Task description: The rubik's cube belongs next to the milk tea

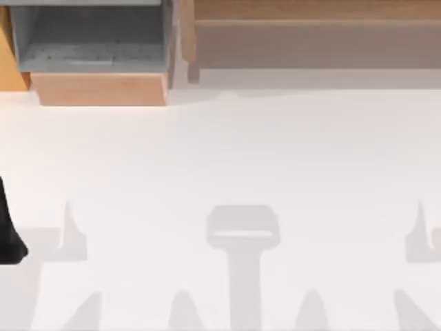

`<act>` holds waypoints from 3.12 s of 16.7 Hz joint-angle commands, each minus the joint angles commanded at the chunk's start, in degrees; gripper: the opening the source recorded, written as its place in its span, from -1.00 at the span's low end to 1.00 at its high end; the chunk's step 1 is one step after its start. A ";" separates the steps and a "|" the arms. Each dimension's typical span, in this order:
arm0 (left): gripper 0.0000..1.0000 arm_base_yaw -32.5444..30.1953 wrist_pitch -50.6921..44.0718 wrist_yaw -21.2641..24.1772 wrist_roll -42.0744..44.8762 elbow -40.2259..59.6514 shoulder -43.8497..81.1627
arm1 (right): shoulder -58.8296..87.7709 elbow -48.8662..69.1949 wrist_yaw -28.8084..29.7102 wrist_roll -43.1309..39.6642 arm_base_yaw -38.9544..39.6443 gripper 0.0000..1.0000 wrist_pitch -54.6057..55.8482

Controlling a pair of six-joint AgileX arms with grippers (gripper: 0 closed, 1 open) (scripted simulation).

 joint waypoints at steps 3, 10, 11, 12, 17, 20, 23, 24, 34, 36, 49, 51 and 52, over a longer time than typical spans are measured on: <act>1.00 0.00 0.00 0.00 0.00 0.00 0.00 | 0.57 0.31 -0.09 0.03 -0.11 1.00 0.36; 1.00 0.00 0.00 0.00 0.00 0.00 0.00 | 20.92 10.03 -4.03 0.75 -2.56 1.00 11.76; 1.00 0.00 0.00 0.00 0.00 0.00 0.00 | 25.99 12.24 -4.99 0.86 -3.05 1.00 14.35; 1.00 0.00 0.00 0.00 0.00 0.00 0.00 | 31.52 14.60 -6.00 0.96 -3.59 1.00 17.11; 1.00 0.00 0.00 0.00 0.00 0.00 0.00 | 59.32 27.69 -10.94 1.28 -7.04 1.00 32.40; 1.00 0.00 0.00 0.00 0.00 0.00 0.00 | 75.22 35.61 -13.16 1.30 -9.74 1.00 41.61; 1.00 0.00 0.00 0.00 0.00 0.00 0.00 | 89.32 42.70 -14.60 1.20 -12.68 1.00 49.86; 1.00 0.00 0.00 0.00 0.00 0.00 0.00 | 93.80 44.74 -14.94 1.15 -13.65 1.00 52.24; 1.00 0.00 0.00 0.00 0.00 0.00 0.00 | 115.44 53.28 -16.51 0.87 -18.39 1.00 62.42; 1.00 0.00 0.00 0.00 0.00 0.00 0.00 | 115.44 53.28 -16.51 0.87 -18.39 1.00 62.42; 1.00 0.00 0.00 0.00 0.00 0.00 0.00 | 122.75 67.72 -14.37 0.84 -16.30 1.00 55.61; 1.00 0.00 0.00 0.00 0.00 0.00 0.00 | 124.51 69.16 -14.12 0.79 -16.12 1.00 55.59; 1.00 0.00 0.00 0.00 0.00 0.00 0.00 | 124.58 69.20 -14.11 0.79 -16.11 1.00 55.59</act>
